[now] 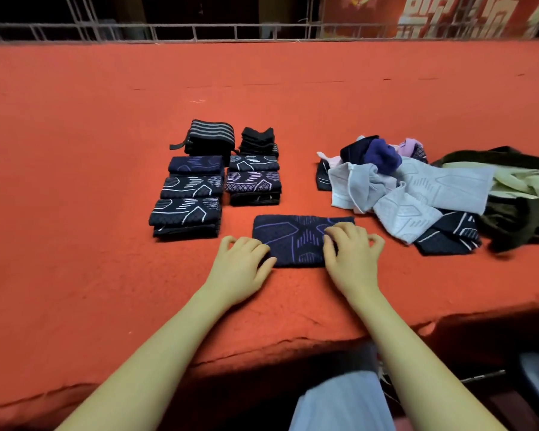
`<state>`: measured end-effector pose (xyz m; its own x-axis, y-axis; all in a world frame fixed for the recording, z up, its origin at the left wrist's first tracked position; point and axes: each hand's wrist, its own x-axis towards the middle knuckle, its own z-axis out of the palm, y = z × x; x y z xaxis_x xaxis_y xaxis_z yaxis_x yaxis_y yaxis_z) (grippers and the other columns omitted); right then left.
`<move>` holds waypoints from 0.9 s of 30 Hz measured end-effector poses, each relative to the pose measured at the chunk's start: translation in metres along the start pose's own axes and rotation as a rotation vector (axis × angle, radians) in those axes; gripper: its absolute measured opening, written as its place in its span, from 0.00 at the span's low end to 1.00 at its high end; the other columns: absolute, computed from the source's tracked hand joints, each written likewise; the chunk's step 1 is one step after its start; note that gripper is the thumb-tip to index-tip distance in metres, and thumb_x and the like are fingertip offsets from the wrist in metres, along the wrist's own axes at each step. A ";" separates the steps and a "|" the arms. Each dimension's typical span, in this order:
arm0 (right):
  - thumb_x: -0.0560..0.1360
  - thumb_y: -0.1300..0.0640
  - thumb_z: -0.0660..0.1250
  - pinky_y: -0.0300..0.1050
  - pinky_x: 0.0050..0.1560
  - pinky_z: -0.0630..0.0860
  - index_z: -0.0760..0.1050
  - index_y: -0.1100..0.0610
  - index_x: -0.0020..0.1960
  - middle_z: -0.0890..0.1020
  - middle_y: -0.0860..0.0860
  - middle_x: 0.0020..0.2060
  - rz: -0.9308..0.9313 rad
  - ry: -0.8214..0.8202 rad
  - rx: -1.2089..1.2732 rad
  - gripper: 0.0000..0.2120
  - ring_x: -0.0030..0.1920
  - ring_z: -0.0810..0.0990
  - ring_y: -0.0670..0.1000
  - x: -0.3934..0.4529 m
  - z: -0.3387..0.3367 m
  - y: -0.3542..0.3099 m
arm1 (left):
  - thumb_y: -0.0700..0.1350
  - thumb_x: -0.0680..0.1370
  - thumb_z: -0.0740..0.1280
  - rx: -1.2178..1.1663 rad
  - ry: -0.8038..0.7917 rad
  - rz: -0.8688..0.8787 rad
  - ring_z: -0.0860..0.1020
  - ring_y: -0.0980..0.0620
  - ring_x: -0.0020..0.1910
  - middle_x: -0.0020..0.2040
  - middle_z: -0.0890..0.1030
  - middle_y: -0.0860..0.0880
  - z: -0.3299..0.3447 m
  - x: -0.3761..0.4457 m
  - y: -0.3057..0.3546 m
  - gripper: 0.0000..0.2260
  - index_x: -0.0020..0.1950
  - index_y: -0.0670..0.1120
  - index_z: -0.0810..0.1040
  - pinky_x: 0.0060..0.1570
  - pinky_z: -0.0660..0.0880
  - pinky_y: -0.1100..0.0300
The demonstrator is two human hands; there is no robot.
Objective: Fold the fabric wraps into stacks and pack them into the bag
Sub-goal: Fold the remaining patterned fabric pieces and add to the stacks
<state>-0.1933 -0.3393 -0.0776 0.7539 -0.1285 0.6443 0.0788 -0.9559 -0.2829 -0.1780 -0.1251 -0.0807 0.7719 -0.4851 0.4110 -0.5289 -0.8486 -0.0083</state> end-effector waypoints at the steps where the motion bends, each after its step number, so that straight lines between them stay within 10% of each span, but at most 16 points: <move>1: 0.72 0.53 0.60 0.50 0.51 0.58 0.79 0.57 0.49 0.80 0.53 0.49 0.064 0.002 -0.054 0.12 0.48 0.78 0.57 -0.001 0.000 0.007 | 0.55 0.77 0.54 -0.004 -0.009 -0.010 0.80 0.49 0.44 0.43 0.82 0.52 0.000 0.005 0.005 0.18 0.45 0.47 0.81 0.47 0.59 0.54; 6: 0.74 0.50 0.67 0.57 0.61 0.57 0.73 0.68 0.57 0.69 0.65 0.65 0.451 -0.189 -0.187 0.23 0.63 0.67 0.65 -0.011 -0.005 0.028 | 0.57 0.77 0.49 -0.126 -0.069 -0.072 0.76 0.45 0.57 0.56 0.80 0.47 0.005 0.033 0.043 0.25 0.55 0.45 0.80 0.55 0.60 0.51; 10: 0.75 0.46 0.65 0.57 0.63 0.54 0.73 0.67 0.58 0.67 0.63 0.68 0.461 -0.212 -0.216 0.24 0.67 0.64 0.63 -0.010 -0.001 0.030 | 0.56 0.81 0.53 -0.147 -0.218 -0.147 0.54 0.46 0.76 0.78 0.56 0.48 0.012 0.051 0.071 0.23 0.76 0.52 0.61 0.68 0.52 0.50; 18: 0.76 0.50 0.65 0.51 0.65 0.51 0.75 0.61 0.57 0.66 0.58 0.69 0.437 -0.265 -0.081 0.16 0.68 0.62 0.59 -0.003 0.004 0.034 | 0.61 0.81 0.49 -0.178 -0.441 -0.145 0.44 0.49 0.77 0.79 0.47 0.53 0.027 0.060 0.070 0.25 0.77 0.62 0.48 0.74 0.41 0.46; 27: 0.70 0.58 0.69 0.41 0.49 0.55 0.73 0.56 0.44 0.78 0.48 0.52 0.177 0.029 0.380 0.06 0.56 0.75 0.50 0.007 -0.003 0.011 | 0.65 0.79 0.48 -0.131 -0.427 -0.114 0.44 0.51 0.77 0.79 0.48 0.55 0.026 0.054 0.041 0.27 0.77 0.61 0.49 0.74 0.41 0.48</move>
<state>-0.1888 -0.3514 -0.0743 0.7595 -0.2945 0.5800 0.1889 -0.7534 -0.6298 -0.1493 -0.1916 -0.0823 0.8895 -0.4568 -0.0105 -0.4509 -0.8812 0.1420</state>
